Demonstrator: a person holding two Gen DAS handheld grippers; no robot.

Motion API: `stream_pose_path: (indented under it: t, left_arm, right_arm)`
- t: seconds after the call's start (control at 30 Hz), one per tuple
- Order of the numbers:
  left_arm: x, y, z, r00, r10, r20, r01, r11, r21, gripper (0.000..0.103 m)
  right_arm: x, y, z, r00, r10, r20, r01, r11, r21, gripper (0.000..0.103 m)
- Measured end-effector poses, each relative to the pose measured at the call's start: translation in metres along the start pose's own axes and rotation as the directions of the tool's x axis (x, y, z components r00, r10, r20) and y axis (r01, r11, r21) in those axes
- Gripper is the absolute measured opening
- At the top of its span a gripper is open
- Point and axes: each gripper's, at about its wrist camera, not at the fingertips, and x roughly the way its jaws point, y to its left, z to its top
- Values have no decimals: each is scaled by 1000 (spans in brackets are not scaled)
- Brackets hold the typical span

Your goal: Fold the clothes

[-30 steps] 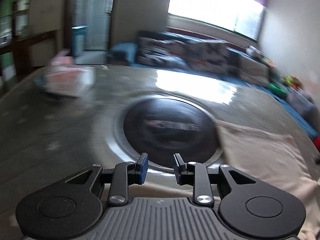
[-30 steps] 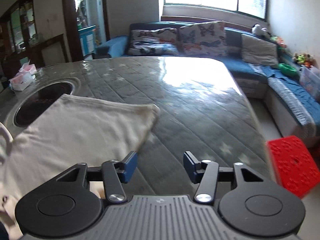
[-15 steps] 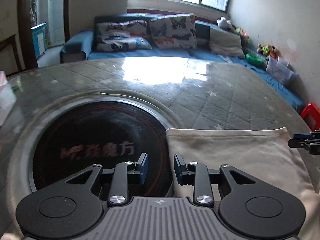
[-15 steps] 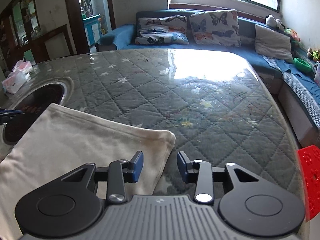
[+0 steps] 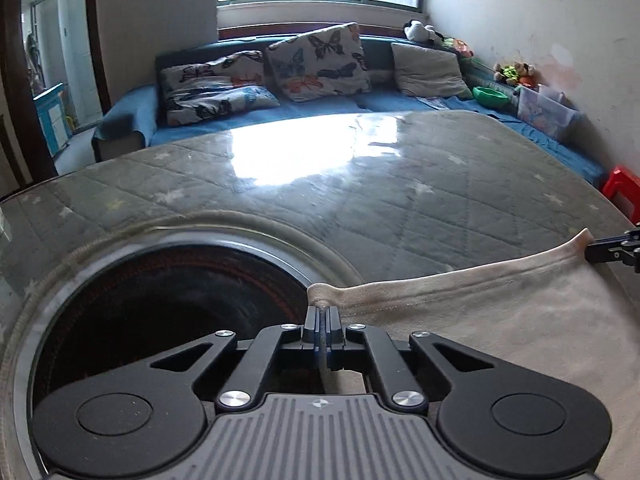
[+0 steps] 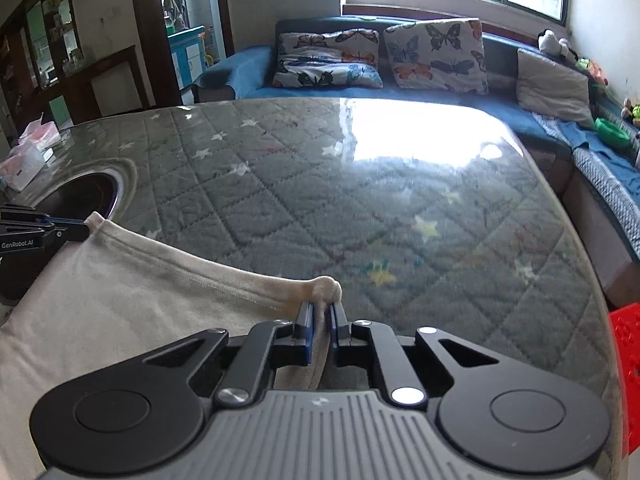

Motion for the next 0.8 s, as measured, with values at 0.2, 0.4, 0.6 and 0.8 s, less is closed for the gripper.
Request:
stream_pose_path:
  t: [0.2, 0.4, 0.6, 0.8]
  left_arm:
    - [7, 6, 7, 1000, 17, 15, -18, 1000, 14, 11]
    - [-29, 3, -3, 998, -43, 42, 43, 999, 11, 12]
    - [-80, -23, -49, 984, -174, 36, 174, 985, 16, 12]
    - [-109, -39, -98, 975, -221, 9, 221, 975, 18, 12]
  right_arm:
    - [17, 5, 15, 1000, -18, -14, 18, 1000, -25, 10]
    - [-10, 13, 14, 1000, -5, -3, 5, 997, -81, 16]
    - [-48, 49, -11, 997, 79, -10, -80, 977, -197, 30]
    - [-71, 93, -47, 983, 172, -59, -181, 937, -298, 31]
